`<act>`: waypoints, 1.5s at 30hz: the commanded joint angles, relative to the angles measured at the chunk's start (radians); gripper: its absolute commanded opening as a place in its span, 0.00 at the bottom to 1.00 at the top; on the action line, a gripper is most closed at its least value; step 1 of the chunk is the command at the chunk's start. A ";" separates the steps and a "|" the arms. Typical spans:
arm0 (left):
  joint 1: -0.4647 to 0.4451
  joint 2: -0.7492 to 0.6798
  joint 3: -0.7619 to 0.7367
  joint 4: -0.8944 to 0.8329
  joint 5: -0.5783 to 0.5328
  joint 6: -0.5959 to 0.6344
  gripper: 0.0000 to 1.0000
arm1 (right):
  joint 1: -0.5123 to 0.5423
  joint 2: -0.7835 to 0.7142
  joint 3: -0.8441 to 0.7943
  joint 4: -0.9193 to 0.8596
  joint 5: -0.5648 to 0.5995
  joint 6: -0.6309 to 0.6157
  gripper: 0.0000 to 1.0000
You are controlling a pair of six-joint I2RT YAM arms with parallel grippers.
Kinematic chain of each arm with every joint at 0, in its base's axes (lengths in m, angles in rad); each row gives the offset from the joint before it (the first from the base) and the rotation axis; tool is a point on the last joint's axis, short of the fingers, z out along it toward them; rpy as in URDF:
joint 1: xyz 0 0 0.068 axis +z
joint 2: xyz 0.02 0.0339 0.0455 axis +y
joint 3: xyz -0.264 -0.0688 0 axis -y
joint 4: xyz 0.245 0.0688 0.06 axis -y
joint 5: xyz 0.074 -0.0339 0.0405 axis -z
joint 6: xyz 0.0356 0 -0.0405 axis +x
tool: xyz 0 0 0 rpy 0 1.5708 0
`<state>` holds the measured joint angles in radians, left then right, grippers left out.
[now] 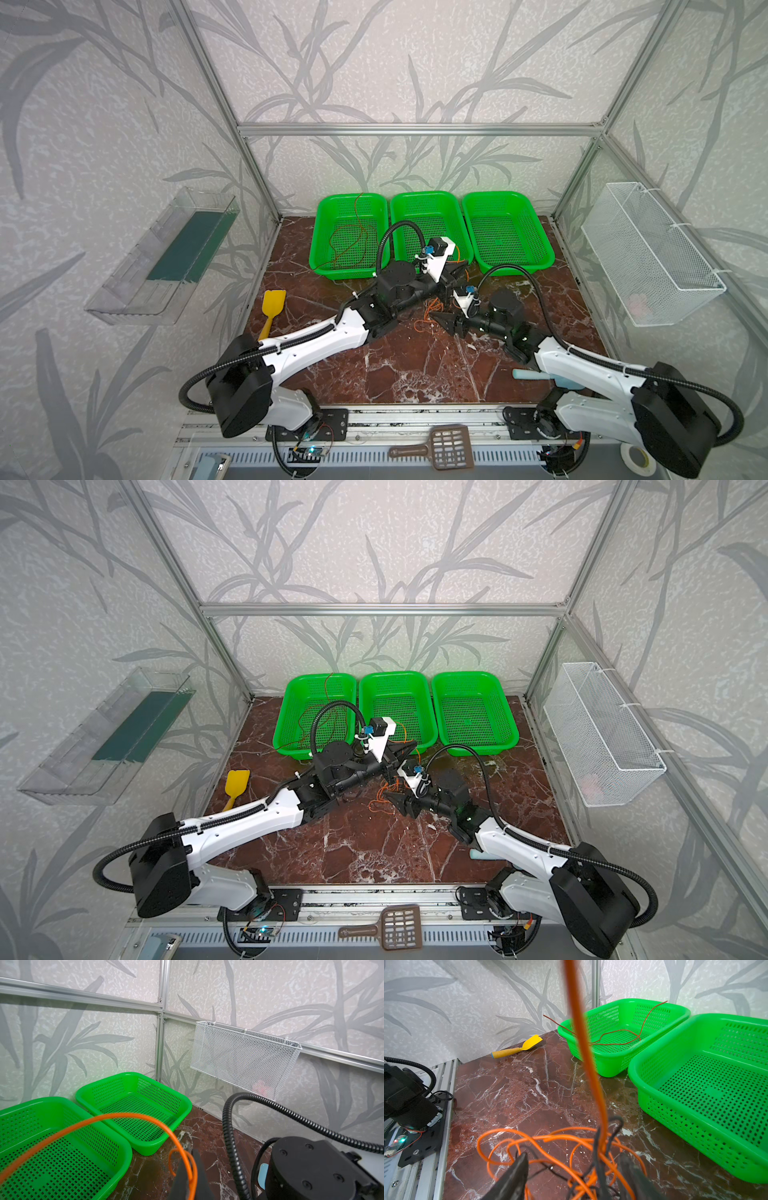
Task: Untangle the cables
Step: 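Lift the orange wire high with the left gripper while the right gripper pins the pile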
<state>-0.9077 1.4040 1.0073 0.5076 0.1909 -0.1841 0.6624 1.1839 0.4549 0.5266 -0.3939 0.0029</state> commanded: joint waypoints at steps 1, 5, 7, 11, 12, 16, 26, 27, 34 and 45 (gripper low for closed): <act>-0.010 -0.012 0.049 0.026 0.012 -0.001 0.00 | 0.008 0.023 -0.022 0.066 -0.012 0.004 0.56; -0.010 -0.007 0.107 -0.017 -0.010 0.023 0.00 | 0.013 0.058 -0.042 0.090 -0.014 0.028 0.38; -0.010 -0.004 0.141 -0.037 -0.016 0.041 0.00 | 0.017 0.077 -0.050 0.105 -0.017 0.043 0.35; -0.008 -0.009 0.200 -0.073 -0.035 0.083 0.00 | 0.023 0.128 -0.072 0.148 -0.008 0.079 0.33; -0.008 -0.011 0.214 -0.085 -0.039 0.096 0.00 | 0.022 0.142 -0.078 0.161 -0.004 0.093 0.32; -0.007 -0.019 0.279 -0.143 -0.049 0.148 0.00 | 0.023 0.215 -0.091 0.201 -0.001 0.149 0.30; 0.038 -0.018 0.399 -0.220 -0.091 0.234 0.00 | 0.028 0.369 -0.091 0.271 0.024 0.273 0.25; 0.046 -0.014 0.414 -0.229 -0.089 0.237 0.00 | 0.030 0.377 -0.091 0.274 0.031 0.277 0.24; 0.102 0.028 0.529 -0.265 -0.080 0.248 0.00 | 0.037 0.417 -0.056 0.164 0.092 0.283 0.21; 0.173 0.146 0.784 -0.314 -0.027 0.266 0.00 | 0.054 0.470 -0.041 0.167 0.133 0.300 0.21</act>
<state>-0.7486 1.5265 1.7046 0.2050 0.1337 0.0605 0.7120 1.6302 0.3981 0.7170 -0.2909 0.2955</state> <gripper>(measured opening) 0.047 0.205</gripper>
